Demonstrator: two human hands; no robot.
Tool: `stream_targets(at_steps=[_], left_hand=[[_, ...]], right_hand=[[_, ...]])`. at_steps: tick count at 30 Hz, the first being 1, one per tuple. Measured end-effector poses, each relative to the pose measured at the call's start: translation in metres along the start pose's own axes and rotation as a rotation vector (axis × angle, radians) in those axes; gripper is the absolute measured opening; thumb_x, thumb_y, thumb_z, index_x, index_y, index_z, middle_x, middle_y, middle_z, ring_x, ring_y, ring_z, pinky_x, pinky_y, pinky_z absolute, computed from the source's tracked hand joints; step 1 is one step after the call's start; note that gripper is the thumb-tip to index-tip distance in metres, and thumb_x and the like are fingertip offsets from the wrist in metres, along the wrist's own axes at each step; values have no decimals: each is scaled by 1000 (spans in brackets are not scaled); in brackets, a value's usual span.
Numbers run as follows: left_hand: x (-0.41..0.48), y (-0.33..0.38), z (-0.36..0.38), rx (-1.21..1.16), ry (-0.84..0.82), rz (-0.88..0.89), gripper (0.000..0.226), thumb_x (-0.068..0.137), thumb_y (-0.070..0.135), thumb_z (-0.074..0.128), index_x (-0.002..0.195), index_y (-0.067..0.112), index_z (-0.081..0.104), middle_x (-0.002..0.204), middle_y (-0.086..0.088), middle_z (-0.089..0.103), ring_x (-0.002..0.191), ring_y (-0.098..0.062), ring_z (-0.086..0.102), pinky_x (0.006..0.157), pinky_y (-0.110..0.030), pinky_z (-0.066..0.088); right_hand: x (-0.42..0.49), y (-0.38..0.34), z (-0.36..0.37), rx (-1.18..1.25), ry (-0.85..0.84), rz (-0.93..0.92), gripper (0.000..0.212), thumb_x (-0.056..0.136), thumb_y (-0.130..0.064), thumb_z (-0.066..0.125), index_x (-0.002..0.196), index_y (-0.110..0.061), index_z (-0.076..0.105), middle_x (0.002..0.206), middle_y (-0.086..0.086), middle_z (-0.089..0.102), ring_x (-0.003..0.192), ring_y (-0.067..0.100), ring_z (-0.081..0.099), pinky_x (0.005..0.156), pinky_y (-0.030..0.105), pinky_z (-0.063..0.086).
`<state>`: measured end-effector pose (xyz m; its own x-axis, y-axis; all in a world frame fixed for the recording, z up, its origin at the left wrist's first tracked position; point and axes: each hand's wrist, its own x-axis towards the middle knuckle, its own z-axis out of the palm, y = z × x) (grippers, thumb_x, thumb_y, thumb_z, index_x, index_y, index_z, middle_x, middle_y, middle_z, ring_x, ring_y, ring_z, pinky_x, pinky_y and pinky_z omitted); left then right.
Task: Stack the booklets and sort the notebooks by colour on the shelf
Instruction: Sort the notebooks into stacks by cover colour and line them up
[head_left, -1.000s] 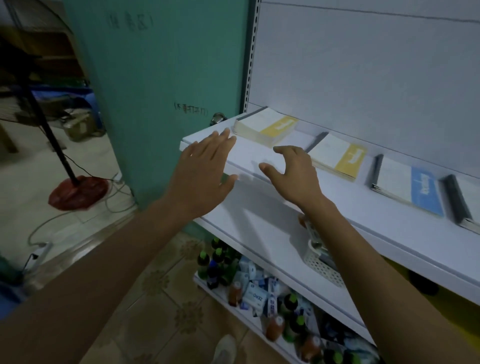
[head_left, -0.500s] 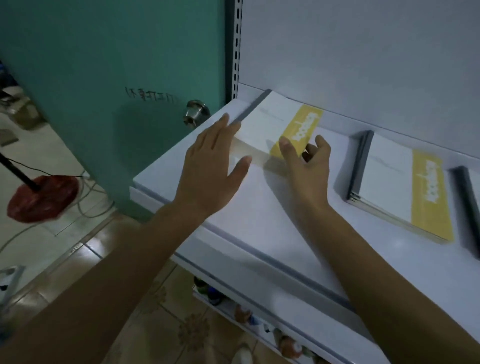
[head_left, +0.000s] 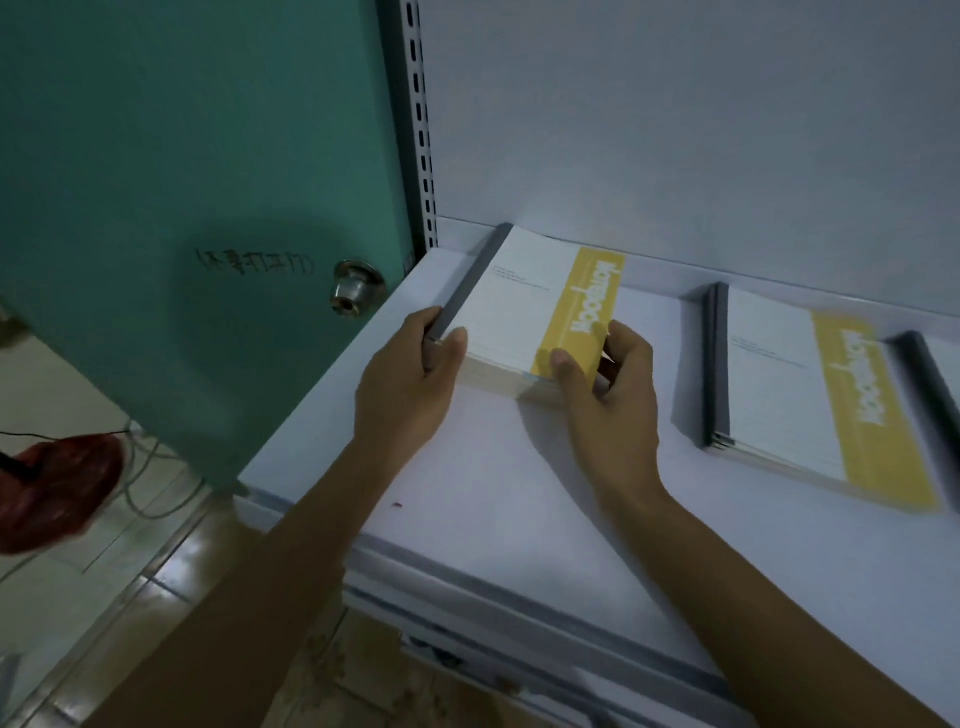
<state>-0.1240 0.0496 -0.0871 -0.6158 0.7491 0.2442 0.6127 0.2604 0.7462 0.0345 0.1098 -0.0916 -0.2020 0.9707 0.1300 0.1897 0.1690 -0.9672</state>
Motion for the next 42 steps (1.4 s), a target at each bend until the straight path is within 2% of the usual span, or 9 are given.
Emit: stream_targets(at_steps=[5, 10, 15, 18, 21, 25, 29, 33, 42], left_hand=[[2, -4, 0, -27, -44, -5, 49, 94, 50, 43, 137, 28, 41, 126, 5, 58, 113, -18, 54, 94, -39, 44], [2, -5, -2, -130, -105, 24, 50, 94, 52, 40, 135, 25, 43, 116, 7, 60, 103, -13, 55, 82, -32, 41], [22, -6, -14, -197, -232, 10, 39, 94, 54, 38, 118, 25, 49, 108, 8, 56, 103, -18, 55, 94, -40, 41], [39, -9, -17, -105, -324, 28, 61, 92, 61, 36, 136, 19, 39, 134, -2, 49, 121, -24, 47, 102, -48, 36], [42, -14, -12, 17, -336, 121, 60, 92, 59, 36, 136, 18, 42, 137, -3, 50, 124, -26, 44, 103, -47, 33], [38, -19, -5, 58, -303, 198, 49, 97, 46, 29, 134, 16, 42, 137, -3, 50, 125, -25, 42, 101, -43, 28], [39, -20, -3, 43, -310, 214, 48, 99, 42, 29, 137, 14, 37, 138, -5, 49, 125, -26, 41, 100, -42, 27], [41, -24, -3, 28, -334, 216, 53, 95, 52, 33, 133, 17, 43, 133, -1, 54, 122, -24, 46, 103, -44, 31], [37, -23, -5, 10, -291, 235, 46, 97, 42, 31, 135, 16, 40, 131, -2, 54, 119, -23, 47, 99, -40, 32]], right_hand=[[6, -3, 11, -92, 73, 87, 48, 77, -53, 66, 114, -48, 36, 86, -40, 51, 92, -2, 57, 89, 31, 40], [4, -6, 8, -21, 155, 78, 65, 85, -24, 67, 141, -22, 34, 110, -13, 58, 100, 12, 59, 88, 30, 44], [-16, -9, 3, -5, 339, -4, 47, 89, -6, 60, 132, -10, 41, 100, -16, 53, 77, -12, 58, 57, 4, 44], [-25, -9, 6, 5, 384, 62, 54, 89, -14, 61, 138, -13, 38, 112, -8, 55, 94, 0, 57, 61, 5, 42], [-37, -9, 10, -76, 410, 54, 67, 89, -24, 64, 145, -15, 29, 118, -15, 50, 95, -2, 52, 72, 7, 38], [-36, -14, 8, -95, 410, 113, 53, 86, -24, 68, 133, -10, 48, 121, 0, 62, 105, 15, 61, 90, 34, 52], [-33, -13, 14, -58, 533, 84, 37, 86, -18, 68, 118, -9, 52, 103, -1, 65, 84, 3, 65, 71, 17, 53], [-24, -11, 17, -17, 677, 117, 20, 89, -15, 63, 107, -14, 55, 102, 6, 64, 86, 17, 66, 72, 26, 55], [-32, -7, 13, 68, 763, 80, 6, 96, -20, 51, 92, -20, 47, 74, 7, 55, 42, 3, 49, 42, 15, 42]])
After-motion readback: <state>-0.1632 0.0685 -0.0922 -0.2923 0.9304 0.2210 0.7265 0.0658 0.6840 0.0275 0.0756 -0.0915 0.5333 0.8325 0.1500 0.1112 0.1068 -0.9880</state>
